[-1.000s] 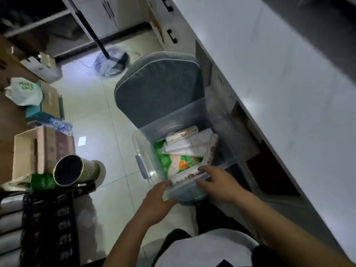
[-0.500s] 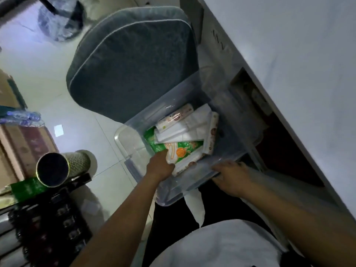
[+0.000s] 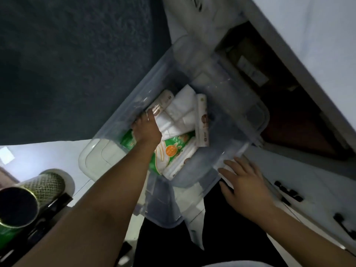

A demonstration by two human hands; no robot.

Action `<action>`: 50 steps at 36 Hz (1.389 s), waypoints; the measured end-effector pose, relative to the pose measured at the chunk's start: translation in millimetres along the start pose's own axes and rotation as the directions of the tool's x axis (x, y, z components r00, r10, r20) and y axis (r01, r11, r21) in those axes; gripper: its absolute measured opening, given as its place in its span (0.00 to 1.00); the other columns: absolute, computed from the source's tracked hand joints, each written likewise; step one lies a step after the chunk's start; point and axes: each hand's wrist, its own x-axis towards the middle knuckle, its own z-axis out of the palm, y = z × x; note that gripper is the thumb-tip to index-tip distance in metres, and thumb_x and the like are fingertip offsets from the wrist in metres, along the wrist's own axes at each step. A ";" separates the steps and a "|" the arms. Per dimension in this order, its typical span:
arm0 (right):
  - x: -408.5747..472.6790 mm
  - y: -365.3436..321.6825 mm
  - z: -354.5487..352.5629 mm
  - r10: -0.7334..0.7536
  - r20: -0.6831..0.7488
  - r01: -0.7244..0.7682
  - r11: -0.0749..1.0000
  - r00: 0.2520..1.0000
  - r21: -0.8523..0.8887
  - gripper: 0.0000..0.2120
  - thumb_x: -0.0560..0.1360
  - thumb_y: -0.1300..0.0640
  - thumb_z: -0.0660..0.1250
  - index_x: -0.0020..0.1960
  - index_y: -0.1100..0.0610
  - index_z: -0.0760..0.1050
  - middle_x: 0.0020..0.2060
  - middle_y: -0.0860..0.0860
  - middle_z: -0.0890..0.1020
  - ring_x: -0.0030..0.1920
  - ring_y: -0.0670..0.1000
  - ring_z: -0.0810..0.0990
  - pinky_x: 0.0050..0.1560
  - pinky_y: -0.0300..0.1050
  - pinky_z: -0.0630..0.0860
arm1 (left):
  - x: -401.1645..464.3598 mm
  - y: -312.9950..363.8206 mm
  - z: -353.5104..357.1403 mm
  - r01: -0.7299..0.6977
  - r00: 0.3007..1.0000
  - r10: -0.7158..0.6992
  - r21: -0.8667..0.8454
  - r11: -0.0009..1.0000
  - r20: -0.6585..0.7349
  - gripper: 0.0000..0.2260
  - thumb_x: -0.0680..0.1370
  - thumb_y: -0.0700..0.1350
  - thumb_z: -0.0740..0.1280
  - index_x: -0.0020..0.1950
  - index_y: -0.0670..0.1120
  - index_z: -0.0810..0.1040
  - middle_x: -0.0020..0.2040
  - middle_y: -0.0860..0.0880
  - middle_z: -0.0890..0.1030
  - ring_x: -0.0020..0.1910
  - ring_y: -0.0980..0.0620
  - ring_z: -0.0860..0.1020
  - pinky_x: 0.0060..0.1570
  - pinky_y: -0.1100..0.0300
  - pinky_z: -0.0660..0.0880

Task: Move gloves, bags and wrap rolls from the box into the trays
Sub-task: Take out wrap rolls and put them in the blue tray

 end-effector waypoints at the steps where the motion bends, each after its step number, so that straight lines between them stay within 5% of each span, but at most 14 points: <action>1: -0.3 0.2 2.7 0.000 -0.020 0.000 1.000 1.000 0.005 0.15 0.69 0.55 0.75 0.56 0.55 0.84 0.61 0.56 0.82 0.66 0.64 0.75 0.65 0.67 0.70 | 0.8 1.1 2.7 0.006 0.999 -0.005 0.012 1.000 -0.035 0.36 0.74 0.39 0.67 0.79 0.44 0.55 0.75 0.39 0.63 0.71 0.39 0.66 0.68 0.46 0.67; 7: 0.7 0.2 11.4 0.003 -0.104 0.001 0.999 0.995 0.037 0.15 0.67 0.59 0.77 0.53 0.57 0.85 0.58 0.57 0.83 0.64 0.65 0.77 0.62 0.66 0.73 | -2.4 5.2 10.1 0.030 0.989 -0.028 0.009 1.000 -0.147 0.26 0.78 0.36 0.62 0.75 0.40 0.61 0.69 0.37 0.67 0.65 0.40 0.70 0.58 0.49 0.73; 15: -0.1 -7.9 15.5 0.042 -0.087 -0.040 0.999 0.995 0.022 0.15 0.68 0.57 0.75 0.54 0.56 0.84 0.59 0.58 0.82 0.67 0.67 0.74 0.64 0.66 0.70 | 0.4 -1.0 7.7 0.016 0.986 -0.010 0.035 0.999 -0.164 0.24 0.78 0.37 0.63 0.74 0.40 0.63 0.67 0.37 0.73 0.64 0.39 0.72 0.60 0.50 0.69; 21: -0.5 -12.5 18.2 0.052 -0.096 -0.050 0.998 0.994 0.029 0.13 0.67 0.58 0.76 0.51 0.55 0.85 0.58 0.57 0.83 0.67 0.68 0.73 0.63 0.68 0.71 | -4.1 5.4 8.1 0.111 0.992 -0.117 -0.132 0.985 -0.041 0.27 0.77 0.37 0.68 0.73 0.41 0.62 0.67 0.35 0.70 0.62 0.36 0.74 0.56 0.42 0.76; 25: 0.8 -12.7 14.8 0.053 -0.105 -0.050 0.998 0.993 0.033 0.11 0.67 0.58 0.76 0.50 0.56 0.86 0.57 0.57 0.84 0.66 0.69 0.74 0.62 0.68 0.72 | -6.1 5.1 5.5 0.130 0.991 -0.131 -0.133 0.983 -0.003 0.26 0.76 0.38 0.69 0.71 0.40 0.63 0.65 0.35 0.74 0.61 0.37 0.76 0.55 0.45 0.77; 31: 10.9 -18.9 -5.1 0.142 0.106 -0.151 0.985 0.984 0.085 0.15 0.75 0.47 0.66 0.60 0.48 0.81 0.66 0.48 0.78 0.74 0.57 0.63 0.72 0.56 0.57 | -16.1 0.8 -2.5 0.289 0.946 -0.220 -0.305 0.908 0.239 0.29 0.73 0.42 0.74 0.72 0.40 0.67 0.69 0.39 0.73 0.66 0.41 0.75 0.62 0.50 0.75; 33: 22.3 -22.5 -16.3 0.141 0.158 -0.168 0.971 0.977 0.171 0.17 0.76 0.46 0.65 0.62 0.47 0.79 0.65 0.48 0.78 0.71 0.54 0.67 0.72 0.54 0.59 | -23.9 -5.9 -1.1 0.307 0.932 -0.197 -0.379 0.873 0.304 0.30 0.72 0.44 0.76 0.70 0.40 0.69 0.67 0.41 0.76 0.64 0.41 0.76 0.62 0.51 0.75; 39: 77.9 -28.0 -40.0 0.147 0.176 -0.207 0.896 0.973 0.394 0.17 0.73 0.51 0.69 0.61 0.51 0.80 0.62 0.55 0.80 0.63 0.58 0.77 0.64 0.50 0.73 | -59.2 -15.7 -5.5 0.577 0.787 -0.029 -0.718 0.389 0.616 0.22 0.73 0.35 0.74 0.66 0.37 0.74 0.59 0.39 0.82 0.53 0.41 0.82 0.52 0.47 0.80; 42: 114.7 -19.5 -38.0 0.196 0.290 -0.326 0.791 0.937 0.517 0.21 0.74 0.54 0.71 0.66 0.55 0.77 0.64 0.55 0.78 0.61 0.54 0.78 0.59 0.43 0.73 | -84.8 -12.6 -13.3 0.626 0.752 0.064 -0.741 0.245 0.656 0.21 0.75 0.35 0.71 0.68 0.39 0.73 0.60 0.40 0.82 0.57 0.42 0.81 0.59 0.45 0.78; 44: 136.6 -10.4 -33.7 0.220 0.334 -0.379 0.742 0.917 0.553 0.22 0.75 0.56 0.70 0.68 0.57 0.75 0.65 0.56 0.78 0.59 0.54 0.78 0.58 0.44 0.73 | -105.0 -7.7 -18.5 0.638 0.754 0.098 -0.759 0.132 0.650 0.21 0.75 0.33 0.71 0.67 0.41 0.73 0.60 0.41 0.82 0.54 0.43 0.82 0.56 0.46 0.79; 50: 185.0 4.4 -13.0 0.306 0.254 -0.391 0.816 0.917 0.427 0.21 0.74 0.49 0.70 0.64 0.57 0.76 0.62 0.56 0.80 0.61 0.57 0.79 0.53 0.46 0.72 | -162.7 13.0 -24.6 0.556 0.829 0.070 -0.803 -0.215 0.555 0.24 0.73 0.31 0.72 0.65 0.47 0.71 0.58 0.43 0.82 0.51 0.45 0.83 0.41 0.52 0.82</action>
